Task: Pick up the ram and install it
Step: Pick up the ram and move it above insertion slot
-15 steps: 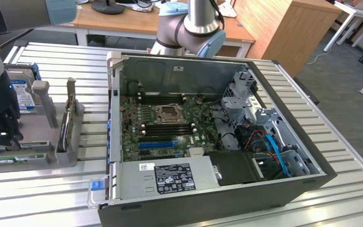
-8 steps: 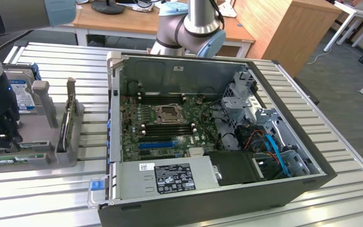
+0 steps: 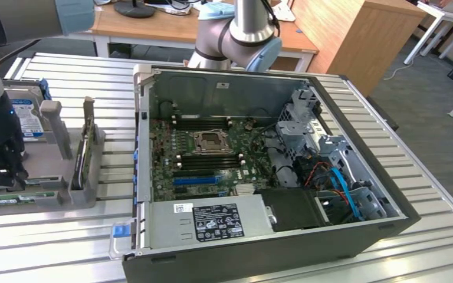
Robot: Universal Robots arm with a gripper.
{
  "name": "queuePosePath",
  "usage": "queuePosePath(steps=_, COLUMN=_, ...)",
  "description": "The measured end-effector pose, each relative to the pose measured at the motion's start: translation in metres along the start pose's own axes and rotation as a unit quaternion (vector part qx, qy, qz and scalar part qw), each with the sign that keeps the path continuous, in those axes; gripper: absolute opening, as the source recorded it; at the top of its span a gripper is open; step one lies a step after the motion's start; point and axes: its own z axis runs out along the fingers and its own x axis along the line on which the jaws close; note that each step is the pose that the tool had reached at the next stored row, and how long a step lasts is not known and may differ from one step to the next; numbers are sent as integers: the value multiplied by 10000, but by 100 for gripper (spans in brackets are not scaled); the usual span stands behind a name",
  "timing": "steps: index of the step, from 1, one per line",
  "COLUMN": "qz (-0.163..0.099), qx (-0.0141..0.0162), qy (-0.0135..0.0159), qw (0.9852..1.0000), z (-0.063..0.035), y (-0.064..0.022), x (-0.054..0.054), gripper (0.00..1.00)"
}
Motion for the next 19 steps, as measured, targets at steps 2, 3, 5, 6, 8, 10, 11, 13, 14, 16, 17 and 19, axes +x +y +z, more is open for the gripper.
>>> queuePosePath(steps=2, qz=1, qx=0, qy=0, qw=10000, z=34, y=0, x=4, gripper=30)
queuePosePath(steps=3, qz=1, qx=0, qy=0, qw=10000, z=52, y=0, x=5, gripper=30)
queuePosePath(steps=5, qz=0, qx=0, qy=0, qw=10000, z=85, y=0, x=7, gripper=30)
queuePosePath(steps=6, qz=0, qx=1, qy=0, qw=10000, z=100, y=-1, x=8, gripper=30)
queuePosePath(steps=8, qz=1, qx=0, qy=0, qw=10000, z=125, y=-1, x=9, gripper=30)
queuePosePath(steps=10, qz=0, qx=0, qy=0, qw=10000, z=149, y=-1, x=10, gripper=30)
queuePosePath(steps=11, qz=0, qx=0, qy=0, qw=10000, z=158, y=-1, x=11, gripper=30)
queuePosePath(steps=13, qz=0, qx=0, qy=0, qw=10000, z=180, y=-1, x=12, gripper=30)
queuePosePath(steps=14, qz=0, qx=0, qy=0, qw=10000, z=191, y=-1, x=12, gripper=30)
queuePosePath(steps=16, qz=0, qx=0, qy=0, qw=10000, z=213, y=-2, x=12, gripper=30)
queuePosePath(steps=17, qz=0, qx=0, qy=0, qw=10000, z=225, y=-2, x=12, gripper=30)
queuePosePath(steps=19, qz=0, qx=0, qy=0, qw=10000, z=247, y=-2, x=13, gripper=30)
